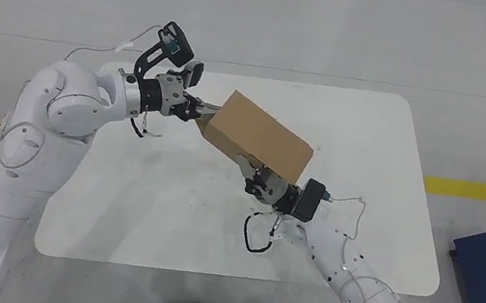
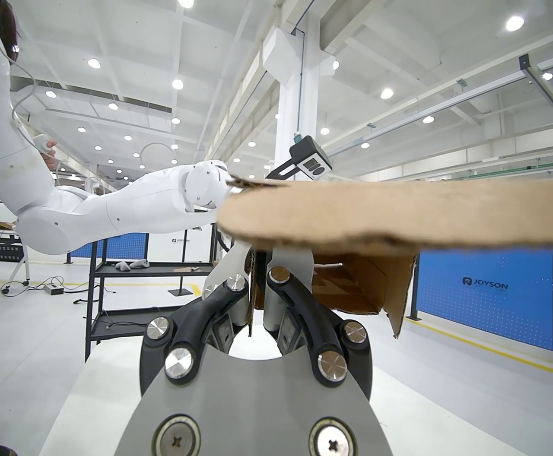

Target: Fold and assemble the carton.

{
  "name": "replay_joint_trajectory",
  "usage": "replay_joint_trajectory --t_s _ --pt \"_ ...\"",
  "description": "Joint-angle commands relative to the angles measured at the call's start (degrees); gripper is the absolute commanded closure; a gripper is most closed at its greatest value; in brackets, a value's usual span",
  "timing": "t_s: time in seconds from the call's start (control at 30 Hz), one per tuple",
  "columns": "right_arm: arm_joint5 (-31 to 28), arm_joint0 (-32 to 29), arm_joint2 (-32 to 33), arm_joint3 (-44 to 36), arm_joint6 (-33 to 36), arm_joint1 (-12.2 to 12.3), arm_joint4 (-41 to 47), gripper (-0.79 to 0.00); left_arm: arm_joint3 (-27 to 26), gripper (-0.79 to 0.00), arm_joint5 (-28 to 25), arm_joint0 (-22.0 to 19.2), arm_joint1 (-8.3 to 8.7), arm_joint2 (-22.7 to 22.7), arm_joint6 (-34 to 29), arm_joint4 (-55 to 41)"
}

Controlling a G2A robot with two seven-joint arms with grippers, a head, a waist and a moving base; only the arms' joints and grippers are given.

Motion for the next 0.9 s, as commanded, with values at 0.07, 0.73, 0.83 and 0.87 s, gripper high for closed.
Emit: replay_joint_trajectory --t_s 0.07,0.73,0.83,0.87 --pt "0.5 0.2 -0.1 0.0 0.3 -0.2 -0.4 0.0 -1.7 -0.785 1.4 0.6 -0.06 1.0 0.3 1.5" --pt "1.2 -1.9 2.9 -0.3 -2.9 0.2 -0.8 0.0 -4.4 -0.785 0.4 7.2 1.89 -9.1 2.6 -1.9" --pt "1.0 -2.3 3.4 -0.8 -2.9 0.3 -0.9 0.0 -4.9 -0.785 -0.3 9.7 2.41 -12.5 3.6 -3.5" --pt "1.0 -2.3 3.5 -0.9 -2.9 0.3 -0.9 0.0 -5.0 -0.785 -0.6 10.1 2.5 -13.2 3.9 -4.1"
